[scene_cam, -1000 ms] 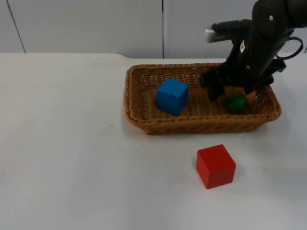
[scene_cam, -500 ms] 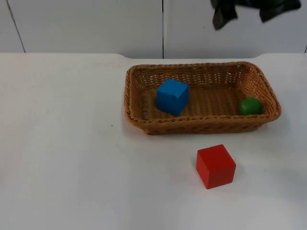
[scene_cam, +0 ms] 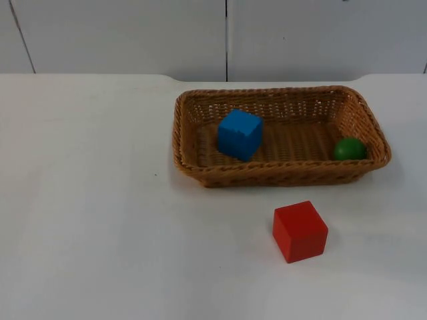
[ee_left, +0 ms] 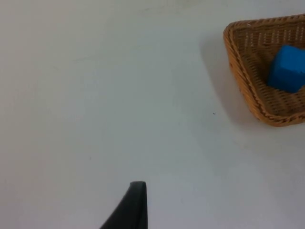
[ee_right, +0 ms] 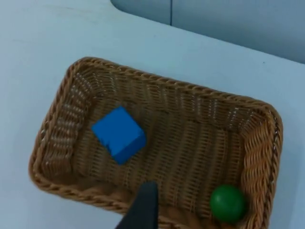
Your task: Place all geometric objects except the red cube into the basket.
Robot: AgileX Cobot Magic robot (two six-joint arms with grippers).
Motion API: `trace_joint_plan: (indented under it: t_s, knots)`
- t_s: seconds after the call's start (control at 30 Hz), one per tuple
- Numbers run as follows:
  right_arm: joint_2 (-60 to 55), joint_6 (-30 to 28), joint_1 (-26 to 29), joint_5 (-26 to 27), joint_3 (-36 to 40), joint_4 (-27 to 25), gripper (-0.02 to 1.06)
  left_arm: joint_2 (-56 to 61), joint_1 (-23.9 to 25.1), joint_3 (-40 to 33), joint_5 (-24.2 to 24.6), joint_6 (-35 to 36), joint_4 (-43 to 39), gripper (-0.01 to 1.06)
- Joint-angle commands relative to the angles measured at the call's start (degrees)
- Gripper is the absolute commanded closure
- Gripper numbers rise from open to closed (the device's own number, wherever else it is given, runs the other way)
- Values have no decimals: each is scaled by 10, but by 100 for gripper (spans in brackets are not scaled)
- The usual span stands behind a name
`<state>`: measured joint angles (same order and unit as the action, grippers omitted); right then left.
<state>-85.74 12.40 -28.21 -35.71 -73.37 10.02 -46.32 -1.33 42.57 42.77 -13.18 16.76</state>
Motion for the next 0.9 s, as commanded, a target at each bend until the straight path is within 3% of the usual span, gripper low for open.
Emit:
trace_joint_plan:
  t_s: [0.0,0.13,0.43,0.87]
  knots:
    - [32,-3,-7,26,30,0,21,14,2,-2,-6,-3,5,0]
    - [124,-3,-36,43,109,2,21,72,2,-2,0,-3,5,0]
    - [253,-3,-90,43,190,3,21,184,2,-2,39,-3,8,0]
    - [471,2,-97,41,343,1,21,310,2,-2,104,-3,19,0]
